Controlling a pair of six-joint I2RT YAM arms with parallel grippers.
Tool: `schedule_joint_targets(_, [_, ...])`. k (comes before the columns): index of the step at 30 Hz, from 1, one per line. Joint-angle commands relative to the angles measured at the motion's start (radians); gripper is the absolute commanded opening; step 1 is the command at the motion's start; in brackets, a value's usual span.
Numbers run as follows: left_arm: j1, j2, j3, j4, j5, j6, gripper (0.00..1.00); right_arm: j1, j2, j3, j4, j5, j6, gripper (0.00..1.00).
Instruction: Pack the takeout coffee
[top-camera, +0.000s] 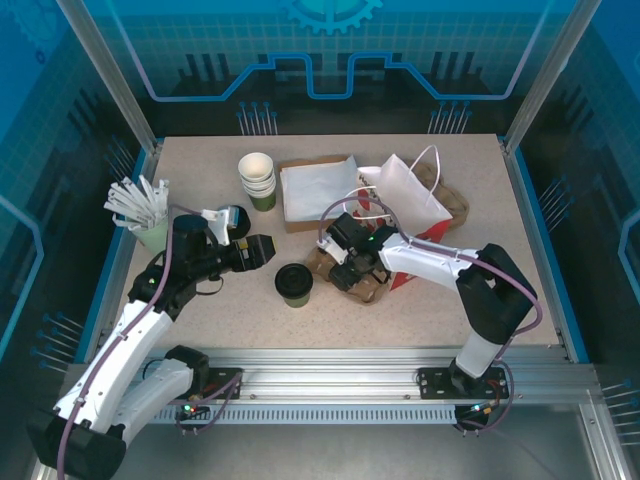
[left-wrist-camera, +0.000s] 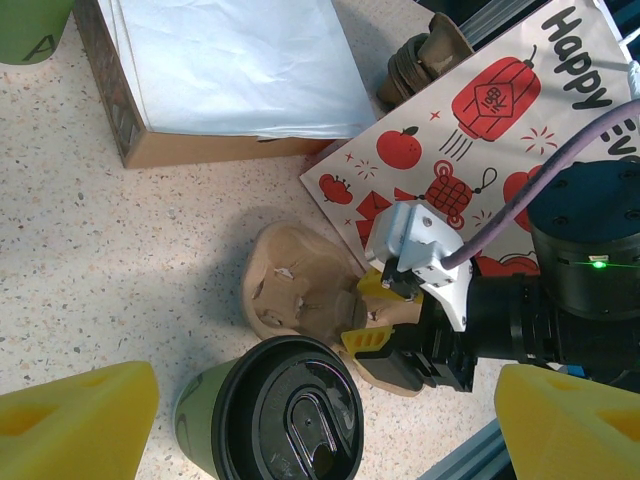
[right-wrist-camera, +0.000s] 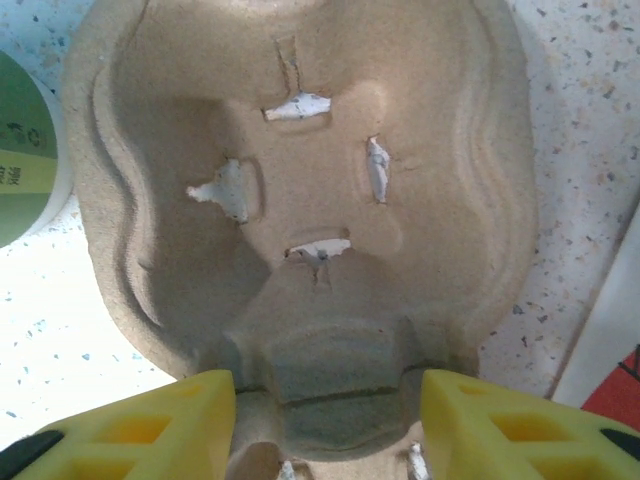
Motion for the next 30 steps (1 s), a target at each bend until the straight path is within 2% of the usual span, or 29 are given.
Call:
schedule_joint_targets(1, [0.006,-0.011,0.017,0.021,0.028,0.008,0.89,-0.014,0.029,0.032,-0.033,-0.042,-0.019,0.51])
schedule_joint_targets(13, [0.007,-0.018,0.007,0.029,0.030,0.005,0.89,-0.016,0.070,0.068,-0.090,-0.028,-0.041,0.47])
schedule_joint_targets(22, [0.007,-0.018,0.001,0.035,0.029,0.007,0.89,-0.016,0.062,0.068,-0.093,-0.027,-0.040,0.34])
schedule_joint_targets(30, [0.007,-0.024,-0.005,0.042,0.031,-0.002,0.89,0.009,-0.036,0.046,-0.094,0.016,0.020,0.24])
